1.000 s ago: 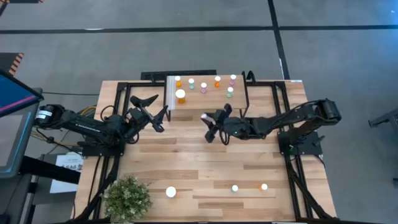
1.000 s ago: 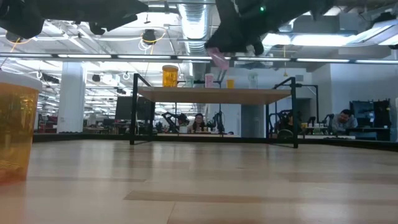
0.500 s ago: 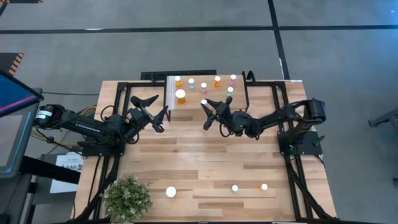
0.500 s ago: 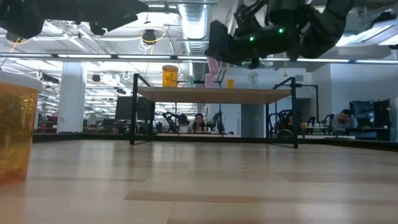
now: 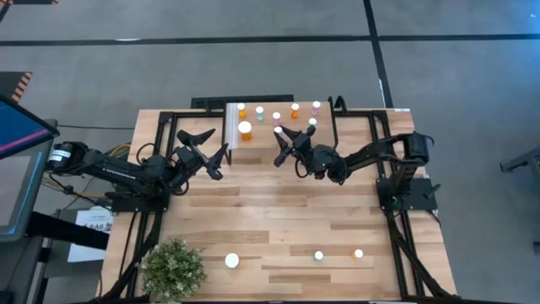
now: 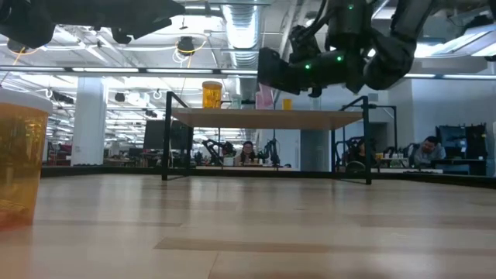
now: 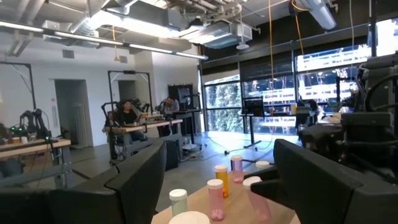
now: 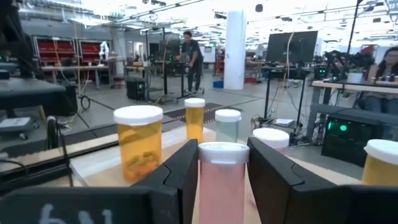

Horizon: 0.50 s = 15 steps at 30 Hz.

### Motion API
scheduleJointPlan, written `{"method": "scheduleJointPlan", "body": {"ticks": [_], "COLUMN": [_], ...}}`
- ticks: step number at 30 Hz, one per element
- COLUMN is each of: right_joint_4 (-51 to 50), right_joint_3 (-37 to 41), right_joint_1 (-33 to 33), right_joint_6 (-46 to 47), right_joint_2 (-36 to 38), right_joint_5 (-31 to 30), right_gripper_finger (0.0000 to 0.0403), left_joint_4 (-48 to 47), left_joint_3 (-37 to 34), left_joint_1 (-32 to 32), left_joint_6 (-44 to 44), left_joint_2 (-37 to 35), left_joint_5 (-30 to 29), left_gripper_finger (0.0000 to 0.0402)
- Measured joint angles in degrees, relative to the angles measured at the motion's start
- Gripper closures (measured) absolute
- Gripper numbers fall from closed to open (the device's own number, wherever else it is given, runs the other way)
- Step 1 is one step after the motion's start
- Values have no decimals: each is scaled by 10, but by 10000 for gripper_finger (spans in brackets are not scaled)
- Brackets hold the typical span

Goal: Pick and place medicine bottles onto shelf by color
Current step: Put the pink small pill bottle on the shelf

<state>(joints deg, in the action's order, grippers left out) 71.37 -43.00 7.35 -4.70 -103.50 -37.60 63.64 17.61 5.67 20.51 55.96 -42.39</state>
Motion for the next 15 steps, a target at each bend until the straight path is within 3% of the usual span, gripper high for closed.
{"method": "scheduleJointPlan", "body": {"ticks": [15], "right_joint_4": [-69], "right_joint_3": [-1], "right_joint_1": [5], "right_joint_6": [-3], "right_joint_2": [0], "right_joint_5": [1], "right_gripper_finger": [253], "left_joint_4": [0], "left_joint_3": [0], "left_joint_1": [0], "left_joint_6": [0], "left_joint_2": [0], "left_joint_5": [0], "left_gripper_finger": [113]}}
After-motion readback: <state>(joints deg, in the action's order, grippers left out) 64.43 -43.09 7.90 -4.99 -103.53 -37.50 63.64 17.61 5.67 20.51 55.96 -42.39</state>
